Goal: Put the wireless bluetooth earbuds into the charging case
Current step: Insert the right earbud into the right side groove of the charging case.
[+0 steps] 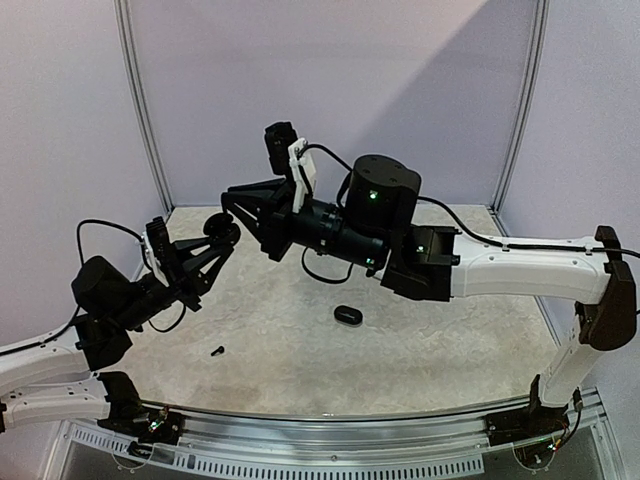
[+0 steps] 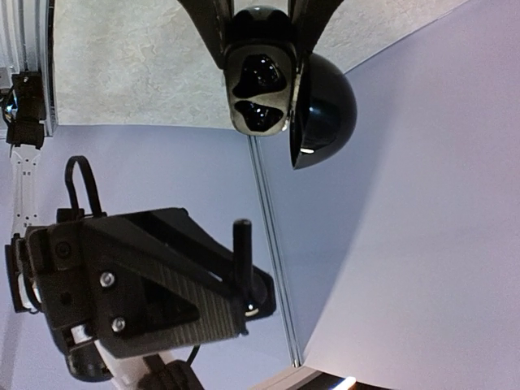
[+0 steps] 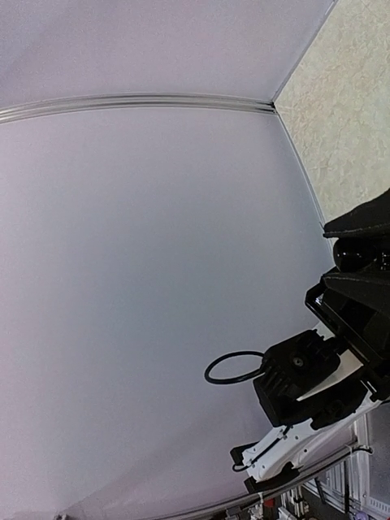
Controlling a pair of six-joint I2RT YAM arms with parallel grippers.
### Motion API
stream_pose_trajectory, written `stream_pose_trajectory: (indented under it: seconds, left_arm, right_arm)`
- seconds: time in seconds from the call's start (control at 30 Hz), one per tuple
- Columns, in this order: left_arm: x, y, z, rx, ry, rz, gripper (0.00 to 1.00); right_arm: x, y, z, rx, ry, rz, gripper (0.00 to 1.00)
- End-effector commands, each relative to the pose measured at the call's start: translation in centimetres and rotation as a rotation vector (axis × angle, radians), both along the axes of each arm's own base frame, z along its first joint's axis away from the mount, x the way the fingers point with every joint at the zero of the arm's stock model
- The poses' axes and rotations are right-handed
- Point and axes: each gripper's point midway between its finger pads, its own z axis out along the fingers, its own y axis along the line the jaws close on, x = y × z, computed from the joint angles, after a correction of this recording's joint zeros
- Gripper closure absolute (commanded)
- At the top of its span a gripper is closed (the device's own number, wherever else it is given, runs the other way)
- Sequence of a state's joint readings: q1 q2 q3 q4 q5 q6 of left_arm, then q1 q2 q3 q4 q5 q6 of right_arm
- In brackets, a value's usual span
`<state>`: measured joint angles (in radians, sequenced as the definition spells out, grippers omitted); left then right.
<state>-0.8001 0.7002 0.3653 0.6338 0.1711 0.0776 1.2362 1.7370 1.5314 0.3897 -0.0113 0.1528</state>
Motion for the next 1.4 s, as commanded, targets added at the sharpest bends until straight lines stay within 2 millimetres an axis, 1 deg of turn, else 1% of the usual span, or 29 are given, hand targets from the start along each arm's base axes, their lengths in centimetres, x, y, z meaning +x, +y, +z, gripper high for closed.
stream_pose_trajectory:
  seconds: [0.0,0.3,0.4,0.47,0.57,0.67,0.8,0.97,1.07,1.23,1.37]
  left_arm:
    - [-0.4,0.2,0.3,-0.023,-0.008,-0.011,1.0]
    - [-0.7,-0.1,0.3,-0.004,-0.034,-0.028,1.0]
    - [-1.0,-0.2,0.5,0.014,-0.082,-0.027,1.0]
    - [-1.2,-0.2,0.3,0.043,-0.138,-0.016,1.0]
    - [-1.1,-0.2,0.0,0.067,-0.172,0.002,1.0]
    - [-1.1,-0.2,0.0,0.069,-0.176,0.0,1.0]
    - [-1.3,-0.3,0.2,0.057,-0.172,-0.014,1.0]
    - [-1.3,-0.2,0.4,0.048,-0.169,-0.016,1.0]
    - [-1.4,-0.3,0.2,0.045,-0.157,-0.023,1.0]
    - [-1.4,-0.4,0.1,0.047,-0.144,-0.035,1.0]
    - [-1.5,-0.4,0.1,0.042,-0.135,-0.042,1.0]
  right_arm:
    - [-0.4,0.8,-1.6,-0.015,0.001,0.034,1.0]
    - [-0.7,1.5,-3.0,-0.059,0.002,0.063,1.0]
    - [-0.8,1.5,-3.4,-0.067,-0.002,0.066,1.0]
    - [-1.1,1.2,-2.9,-0.052,-0.011,0.078,1.0]
    - [-1.7,0.8,-1.6,-0.036,-0.025,0.102,1.0]
    - [-2.1,0.5,-1.2,-0.031,-0.018,0.12,1.0]
    - [-1.8,0.4,-2.4,-0.054,0.0,0.101,1.0]
    - [-1.5,0.5,-3.3,-0.075,-0.003,0.084,1.0]
    - [-1.3,0.3,-3.1,-0.083,-0.02,0.071,1.0]
    - [-1.2,0.0,-2.0,-0.08,-0.052,0.07,1.0]
    - [-1.0,-0.6,-1.3,-0.077,-0.06,0.058,1.0]
